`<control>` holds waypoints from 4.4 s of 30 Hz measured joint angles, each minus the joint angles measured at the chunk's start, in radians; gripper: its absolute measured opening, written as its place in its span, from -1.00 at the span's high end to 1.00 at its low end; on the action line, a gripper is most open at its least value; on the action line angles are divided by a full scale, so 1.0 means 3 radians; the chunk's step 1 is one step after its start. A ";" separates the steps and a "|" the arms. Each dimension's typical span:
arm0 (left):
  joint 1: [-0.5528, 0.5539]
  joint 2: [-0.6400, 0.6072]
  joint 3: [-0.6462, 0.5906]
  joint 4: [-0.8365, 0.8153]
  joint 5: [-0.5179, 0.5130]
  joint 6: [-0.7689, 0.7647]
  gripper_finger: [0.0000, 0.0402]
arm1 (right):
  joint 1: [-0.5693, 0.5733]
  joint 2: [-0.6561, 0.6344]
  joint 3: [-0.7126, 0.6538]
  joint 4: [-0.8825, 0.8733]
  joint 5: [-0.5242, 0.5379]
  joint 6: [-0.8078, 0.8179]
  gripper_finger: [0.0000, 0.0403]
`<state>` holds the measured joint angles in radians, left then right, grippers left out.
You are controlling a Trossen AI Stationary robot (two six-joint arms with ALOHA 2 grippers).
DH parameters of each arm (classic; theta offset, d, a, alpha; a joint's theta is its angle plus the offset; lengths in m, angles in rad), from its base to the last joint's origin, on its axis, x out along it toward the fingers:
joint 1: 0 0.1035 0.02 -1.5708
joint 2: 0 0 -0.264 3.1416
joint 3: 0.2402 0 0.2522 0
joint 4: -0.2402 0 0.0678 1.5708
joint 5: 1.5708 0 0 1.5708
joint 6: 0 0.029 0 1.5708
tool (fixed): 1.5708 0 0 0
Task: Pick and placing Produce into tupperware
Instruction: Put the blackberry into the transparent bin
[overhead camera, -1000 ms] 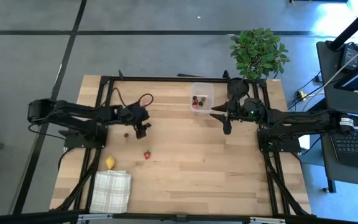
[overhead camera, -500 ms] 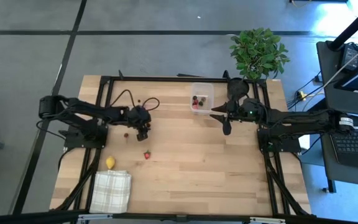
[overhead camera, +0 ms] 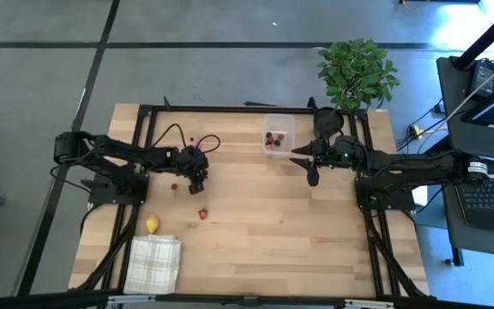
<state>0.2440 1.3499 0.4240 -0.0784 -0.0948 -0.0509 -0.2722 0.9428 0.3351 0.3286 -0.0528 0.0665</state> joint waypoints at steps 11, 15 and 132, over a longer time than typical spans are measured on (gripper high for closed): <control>0.0000 -0.0001 0.0000 0.0066 -0.0003 0.0001 0.32 | -0.0001 0.0000 0.0000 -0.0009 0.0000 -0.0001 0.24; 0.0000 -0.0003 0.0000 0.0073 -0.0003 0.0001 0.42 | -0.0001 0.0000 0.0000 -0.0040 0.0000 -0.0001 0.24; -0.0802 0.0214 0.1272 0.1025 -0.0710 0.2189 0.45 | 0.0455 0.1869 0.1535 0.0319 -0.0065 0.0989 -0.49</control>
<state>0.0032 1.4139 0.8055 0.2291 -0.3077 0.6057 -0.1356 1.5036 0.7956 0.4244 -0.0723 0.3631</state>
